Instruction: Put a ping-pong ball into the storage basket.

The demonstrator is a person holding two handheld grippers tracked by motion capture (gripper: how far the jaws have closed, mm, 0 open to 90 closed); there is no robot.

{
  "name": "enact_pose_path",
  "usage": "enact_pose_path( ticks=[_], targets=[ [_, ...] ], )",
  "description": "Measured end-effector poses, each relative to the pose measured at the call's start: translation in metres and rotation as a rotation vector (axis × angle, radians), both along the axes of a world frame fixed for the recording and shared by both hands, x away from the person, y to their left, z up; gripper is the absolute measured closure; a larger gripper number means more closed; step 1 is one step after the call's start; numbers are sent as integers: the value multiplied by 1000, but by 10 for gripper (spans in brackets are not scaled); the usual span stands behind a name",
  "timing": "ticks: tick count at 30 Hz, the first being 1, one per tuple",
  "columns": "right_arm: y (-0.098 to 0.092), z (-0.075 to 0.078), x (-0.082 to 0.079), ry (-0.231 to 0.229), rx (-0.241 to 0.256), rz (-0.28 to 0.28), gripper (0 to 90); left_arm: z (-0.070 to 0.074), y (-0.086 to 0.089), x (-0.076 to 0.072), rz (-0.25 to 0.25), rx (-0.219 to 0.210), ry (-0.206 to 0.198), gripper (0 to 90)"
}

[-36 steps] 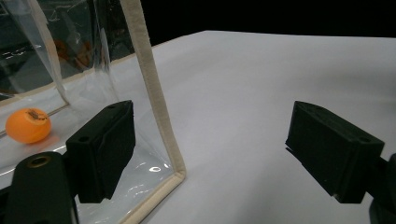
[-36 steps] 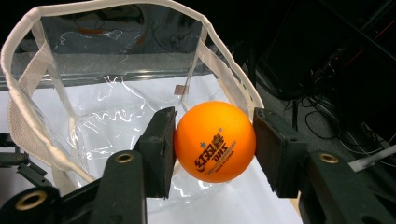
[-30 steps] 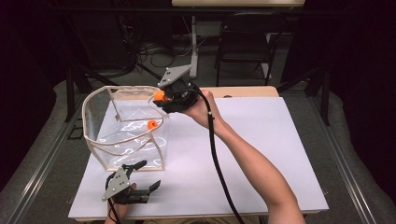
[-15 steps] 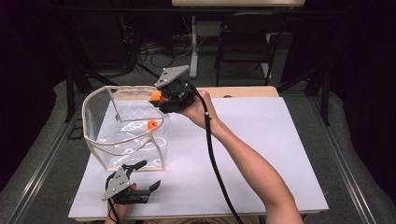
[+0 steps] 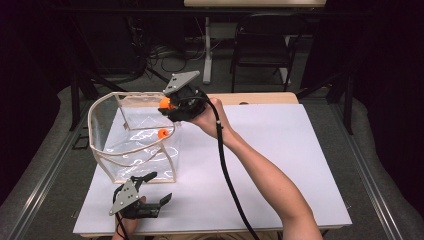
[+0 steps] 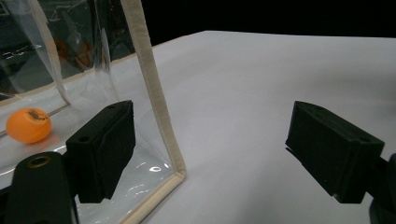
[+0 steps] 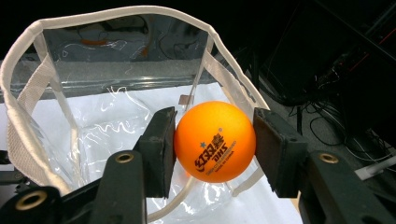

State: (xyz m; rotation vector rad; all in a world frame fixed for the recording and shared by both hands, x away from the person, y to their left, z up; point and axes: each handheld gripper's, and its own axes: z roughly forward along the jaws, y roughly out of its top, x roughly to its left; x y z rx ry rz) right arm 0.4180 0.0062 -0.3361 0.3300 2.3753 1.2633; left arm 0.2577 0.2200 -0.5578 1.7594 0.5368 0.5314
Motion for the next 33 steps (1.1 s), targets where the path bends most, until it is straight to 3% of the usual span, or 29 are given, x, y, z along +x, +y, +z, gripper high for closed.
enact_pose_path(
  ticks=[33],
  targets=[
    [17, -9, 6, 10, 0, 10, 510, 0, 0, 0, -2, 1, 0, 157]
  ],
)
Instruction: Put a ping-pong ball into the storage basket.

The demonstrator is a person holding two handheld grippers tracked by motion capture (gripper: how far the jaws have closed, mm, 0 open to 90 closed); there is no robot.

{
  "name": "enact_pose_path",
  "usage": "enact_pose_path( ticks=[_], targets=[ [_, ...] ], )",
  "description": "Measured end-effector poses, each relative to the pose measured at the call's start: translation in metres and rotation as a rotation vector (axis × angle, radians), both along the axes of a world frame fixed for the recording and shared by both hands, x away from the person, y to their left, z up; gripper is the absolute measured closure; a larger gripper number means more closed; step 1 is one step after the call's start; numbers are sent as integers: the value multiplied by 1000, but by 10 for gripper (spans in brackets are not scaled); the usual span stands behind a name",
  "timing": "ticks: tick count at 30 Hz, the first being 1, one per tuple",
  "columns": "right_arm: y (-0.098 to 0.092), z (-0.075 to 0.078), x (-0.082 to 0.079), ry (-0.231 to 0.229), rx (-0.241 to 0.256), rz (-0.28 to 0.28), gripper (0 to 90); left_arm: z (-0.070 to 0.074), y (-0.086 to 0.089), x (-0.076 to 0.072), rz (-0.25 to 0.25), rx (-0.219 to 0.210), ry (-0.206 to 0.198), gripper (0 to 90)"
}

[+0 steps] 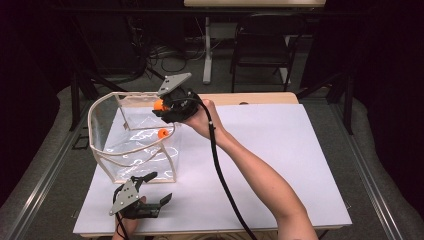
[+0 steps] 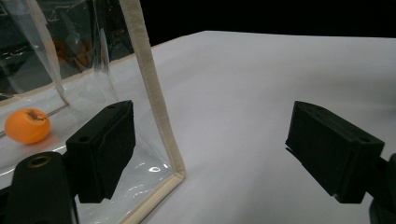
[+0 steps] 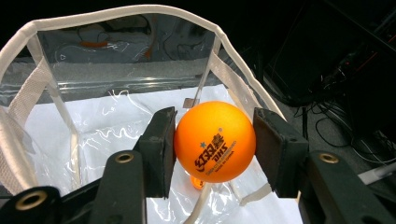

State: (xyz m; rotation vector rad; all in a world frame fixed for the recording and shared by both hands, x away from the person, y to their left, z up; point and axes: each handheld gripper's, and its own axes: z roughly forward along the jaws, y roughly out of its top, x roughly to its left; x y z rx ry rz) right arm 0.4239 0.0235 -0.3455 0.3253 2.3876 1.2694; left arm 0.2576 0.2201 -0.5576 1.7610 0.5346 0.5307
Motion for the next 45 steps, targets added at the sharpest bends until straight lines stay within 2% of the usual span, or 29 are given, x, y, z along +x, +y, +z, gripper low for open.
enact_pose_path(
  ticks=[28, 45],
  targets=[
    [24, -7, 2, 16, -15, 17, 510, 0, 1, 0, 1, -1, -1, 157],
    [32, -11, 10, 36, -15, 15, 509, 0, 1, 0, 4, -3, -1, 157]
  ],
)
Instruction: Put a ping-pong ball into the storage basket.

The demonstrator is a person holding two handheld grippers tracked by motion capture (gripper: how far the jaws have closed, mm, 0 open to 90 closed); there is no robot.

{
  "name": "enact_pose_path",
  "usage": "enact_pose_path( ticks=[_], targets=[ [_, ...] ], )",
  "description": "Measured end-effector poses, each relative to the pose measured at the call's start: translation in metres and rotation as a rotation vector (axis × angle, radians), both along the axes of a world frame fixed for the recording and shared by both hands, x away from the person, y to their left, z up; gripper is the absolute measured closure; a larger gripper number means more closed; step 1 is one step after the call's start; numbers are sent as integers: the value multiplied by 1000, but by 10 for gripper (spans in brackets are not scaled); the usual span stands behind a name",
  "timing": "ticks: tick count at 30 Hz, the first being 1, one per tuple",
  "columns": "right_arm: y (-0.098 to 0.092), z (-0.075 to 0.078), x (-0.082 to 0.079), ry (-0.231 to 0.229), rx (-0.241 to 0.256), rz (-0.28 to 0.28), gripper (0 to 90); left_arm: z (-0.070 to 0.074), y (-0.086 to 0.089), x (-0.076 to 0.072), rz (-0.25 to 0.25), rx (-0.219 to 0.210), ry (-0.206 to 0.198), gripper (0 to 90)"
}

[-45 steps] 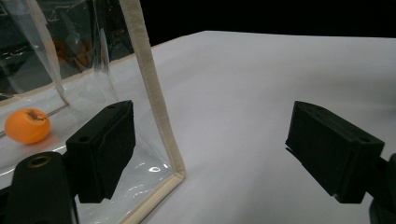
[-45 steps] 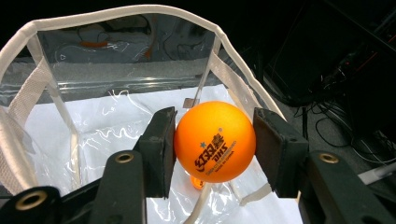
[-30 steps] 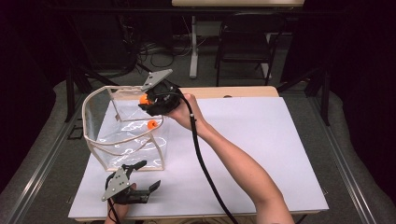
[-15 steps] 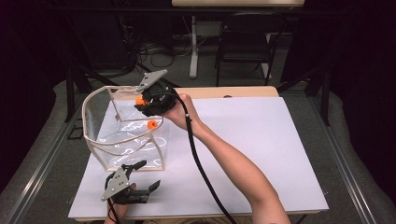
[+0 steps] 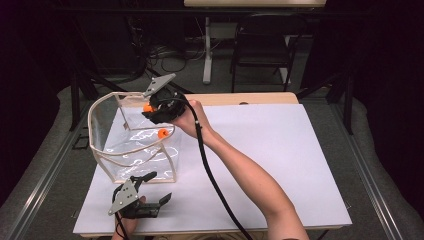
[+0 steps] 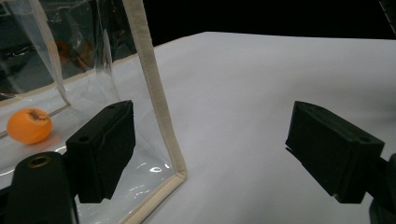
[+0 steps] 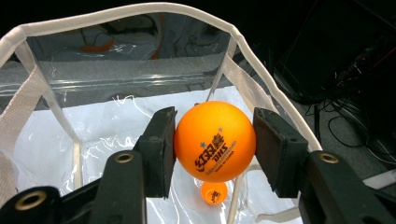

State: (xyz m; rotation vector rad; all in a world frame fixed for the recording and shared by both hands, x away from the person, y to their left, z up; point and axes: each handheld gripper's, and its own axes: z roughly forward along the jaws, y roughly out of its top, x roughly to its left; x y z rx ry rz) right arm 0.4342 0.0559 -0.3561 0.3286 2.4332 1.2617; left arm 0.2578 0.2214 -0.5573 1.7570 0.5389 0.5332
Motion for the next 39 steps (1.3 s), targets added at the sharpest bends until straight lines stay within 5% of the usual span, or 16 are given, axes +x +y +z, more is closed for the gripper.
enact_pose_path(
  ticks=[26, 32, 39],
  targets=[
    [18, -7, 7, 8, -70, -12, 501, 0, 0, 0, -5, -3, -1, 157],
    [18, -8, 10, 22, -74, -42, 332, 0, 1, 0, -5, -2, 2, 157],
    [3, -3, 8, 66, -20, -44, 155, 0, 0, 0, -6, -4, 0, 157]
  ],
)
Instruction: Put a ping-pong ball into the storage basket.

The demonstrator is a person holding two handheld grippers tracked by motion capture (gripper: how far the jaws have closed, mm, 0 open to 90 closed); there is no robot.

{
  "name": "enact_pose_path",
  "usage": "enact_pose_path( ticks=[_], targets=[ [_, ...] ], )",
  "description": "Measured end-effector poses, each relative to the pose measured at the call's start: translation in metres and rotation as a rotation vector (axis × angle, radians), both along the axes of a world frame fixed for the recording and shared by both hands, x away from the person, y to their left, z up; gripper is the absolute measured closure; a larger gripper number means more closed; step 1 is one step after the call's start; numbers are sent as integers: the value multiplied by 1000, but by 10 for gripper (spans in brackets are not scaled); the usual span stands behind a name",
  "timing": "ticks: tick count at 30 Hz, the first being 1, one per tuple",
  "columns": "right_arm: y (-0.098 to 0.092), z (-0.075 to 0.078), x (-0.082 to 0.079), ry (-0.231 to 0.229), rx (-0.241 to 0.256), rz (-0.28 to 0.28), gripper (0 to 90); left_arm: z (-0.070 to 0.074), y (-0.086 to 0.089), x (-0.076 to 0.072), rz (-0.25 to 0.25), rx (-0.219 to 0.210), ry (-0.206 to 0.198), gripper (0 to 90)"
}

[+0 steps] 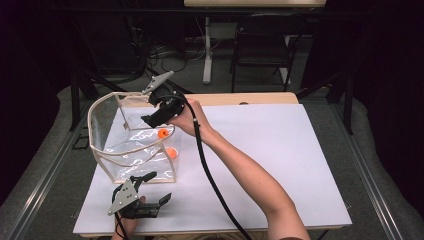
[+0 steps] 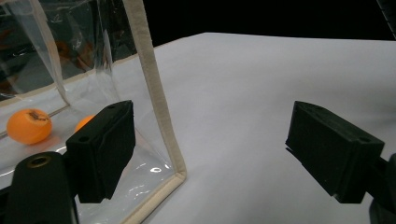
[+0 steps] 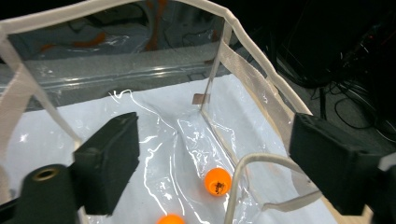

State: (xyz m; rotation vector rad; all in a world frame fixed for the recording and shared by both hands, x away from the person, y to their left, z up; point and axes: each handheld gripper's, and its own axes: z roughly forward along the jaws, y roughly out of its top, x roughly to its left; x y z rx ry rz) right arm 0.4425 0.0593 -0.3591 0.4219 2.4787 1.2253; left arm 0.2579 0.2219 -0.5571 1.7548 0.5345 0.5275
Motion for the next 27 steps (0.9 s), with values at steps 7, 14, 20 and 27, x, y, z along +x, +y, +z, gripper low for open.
enact_pose_path(
  ticks=[7, 14, 20, 27],
  targets=[
    [-19, 7, -6, 15, 46, 27, 125, 0, 0, 0, 2, 7, 1, 157],
    [-38, 10, -12, 22, 61, 38, 100, 0, -1, 0, 0, 3, 1, 157],
    [-52, 9, -17, 24, 58, 40, 77, 0, -2, 0, -2, 4, 2, 157],
    [-71, 4, -20, 40, 63, 25, 67, 0, -2, 0, -1, 11, 0, 157]
  ],
)
